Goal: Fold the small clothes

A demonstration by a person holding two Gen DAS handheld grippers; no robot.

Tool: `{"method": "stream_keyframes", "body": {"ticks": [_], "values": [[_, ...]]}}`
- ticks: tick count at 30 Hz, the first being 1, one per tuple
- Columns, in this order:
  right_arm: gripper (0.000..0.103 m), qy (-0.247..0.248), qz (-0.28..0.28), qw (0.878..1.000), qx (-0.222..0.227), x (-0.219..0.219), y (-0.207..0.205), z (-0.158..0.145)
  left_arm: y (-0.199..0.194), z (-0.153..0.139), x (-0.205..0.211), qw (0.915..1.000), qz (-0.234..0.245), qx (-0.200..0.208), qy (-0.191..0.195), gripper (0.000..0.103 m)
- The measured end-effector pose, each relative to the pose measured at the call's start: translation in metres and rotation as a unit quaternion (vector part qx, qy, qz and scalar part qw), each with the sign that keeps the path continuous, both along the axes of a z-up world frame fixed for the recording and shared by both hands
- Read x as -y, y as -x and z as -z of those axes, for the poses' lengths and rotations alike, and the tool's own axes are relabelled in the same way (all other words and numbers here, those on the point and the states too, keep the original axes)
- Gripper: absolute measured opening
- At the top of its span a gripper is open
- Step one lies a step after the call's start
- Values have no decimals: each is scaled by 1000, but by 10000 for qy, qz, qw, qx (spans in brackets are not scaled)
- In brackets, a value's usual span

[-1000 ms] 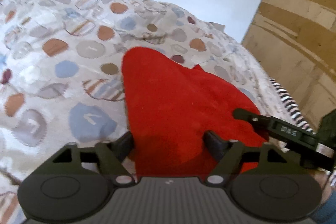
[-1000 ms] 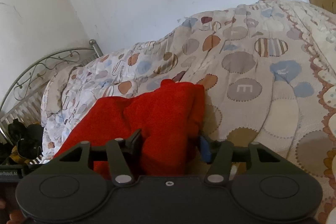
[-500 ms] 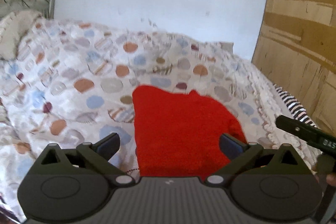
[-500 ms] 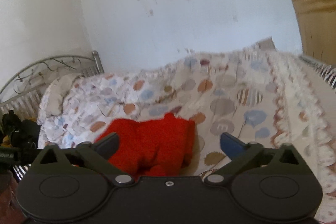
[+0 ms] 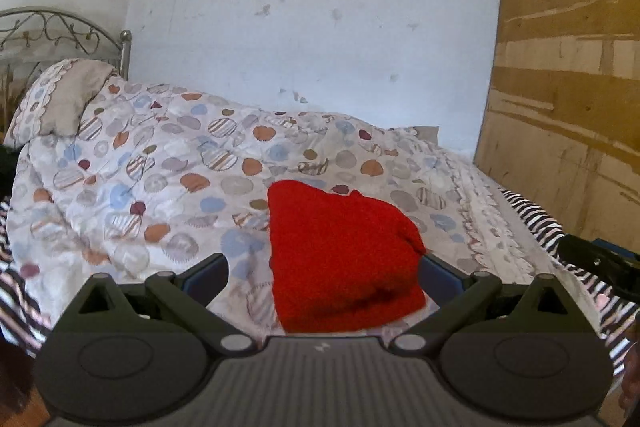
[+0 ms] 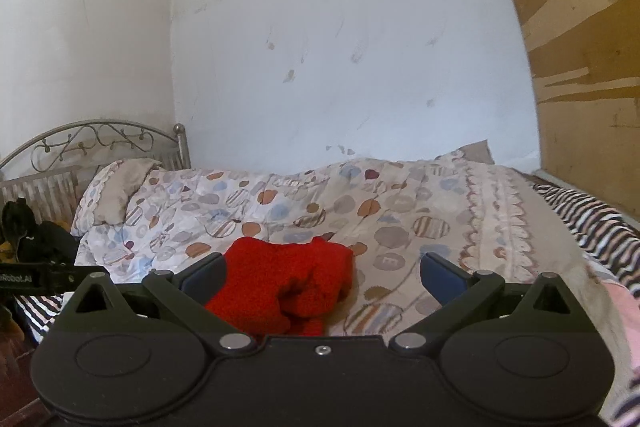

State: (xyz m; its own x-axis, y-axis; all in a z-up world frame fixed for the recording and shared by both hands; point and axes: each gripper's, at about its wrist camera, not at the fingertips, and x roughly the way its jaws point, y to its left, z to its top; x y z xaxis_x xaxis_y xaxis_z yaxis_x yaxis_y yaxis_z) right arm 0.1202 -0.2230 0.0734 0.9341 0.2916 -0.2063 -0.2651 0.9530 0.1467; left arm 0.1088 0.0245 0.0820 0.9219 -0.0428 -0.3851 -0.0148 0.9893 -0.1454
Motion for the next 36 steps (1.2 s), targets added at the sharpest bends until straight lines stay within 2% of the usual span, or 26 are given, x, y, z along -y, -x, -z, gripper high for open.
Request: {"method": "stream_keyframes", "body": {"ticks": [4, 11, 15, 18, 36], "values": [[103, 119, 188, 9996, 145, -2, 39, 8, 28, 13, 2, 9999, -108, 87, -34, 103], [103, 310, 213, 9993, 78, -11, 70, 28, 55, 42, 4, 9998, -123, -175, -43, 103], [103, 487, 232, 9985, 116, -16, 76, 32, 62, 44, 6, 9996, -210, -59, -177, 103], [103, 552, 235, 9982, 90, -17, 74, 34, 62, 43, 5, 9996, -251, -50, -140, 103], [103, 515, 258, 9983, -31, -15, 71, 37, 60, 43, 2, 9993, -325, -123, -116, 103]]}}
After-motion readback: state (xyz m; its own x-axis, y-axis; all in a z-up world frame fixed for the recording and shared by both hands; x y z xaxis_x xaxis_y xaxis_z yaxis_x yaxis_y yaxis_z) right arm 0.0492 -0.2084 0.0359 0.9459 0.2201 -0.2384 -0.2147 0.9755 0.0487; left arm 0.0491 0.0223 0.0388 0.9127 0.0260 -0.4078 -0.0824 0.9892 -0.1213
